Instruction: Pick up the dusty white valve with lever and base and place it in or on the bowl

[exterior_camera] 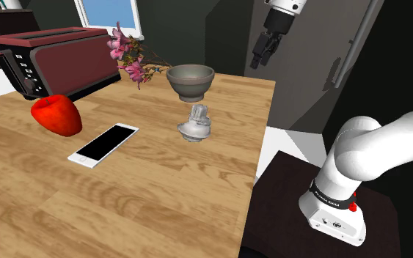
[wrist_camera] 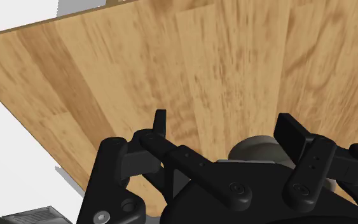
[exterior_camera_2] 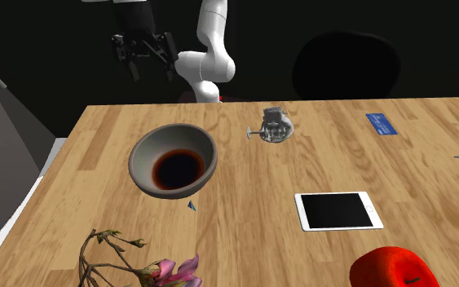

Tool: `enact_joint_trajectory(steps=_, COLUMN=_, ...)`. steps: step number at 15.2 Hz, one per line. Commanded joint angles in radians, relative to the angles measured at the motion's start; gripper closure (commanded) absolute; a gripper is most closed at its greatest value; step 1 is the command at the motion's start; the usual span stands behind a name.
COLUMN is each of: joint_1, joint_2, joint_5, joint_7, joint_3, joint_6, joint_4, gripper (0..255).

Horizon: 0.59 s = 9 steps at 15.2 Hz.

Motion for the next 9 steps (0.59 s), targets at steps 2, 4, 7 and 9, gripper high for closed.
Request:
enact_joint_trajectory(steps=2, joint_1=0.01, joint_2=0.005, joint_5=0.012, joint_7=0.015, joint_3=0.019, joint_6=0.002, joint_4=0.001, gripper=0)
enact_joint_trajectory(steps=4, joint_1=0.029, joint_2=0.018, joint_5=0.035, joint_7=0.044, joint_3=0.057, joint_6=0.008, joint_4=0.007, gripper=0)
enact_joint_trajectory(steps=7, joint_1=0.057, joint_2=0.042, joint_5=0.068, joint_7=0.088, joint_3=0.114, joint_6=0.017, joint_4=0.021, gripper=0)
enact_joint_trajectory(steps=9, joint_1=0.075, joint_2=0.062, joint_5=0.089, joint_7=0.117, joint_3=0.151, joint_6=0.024, joint_4=0.034, gripper=0)
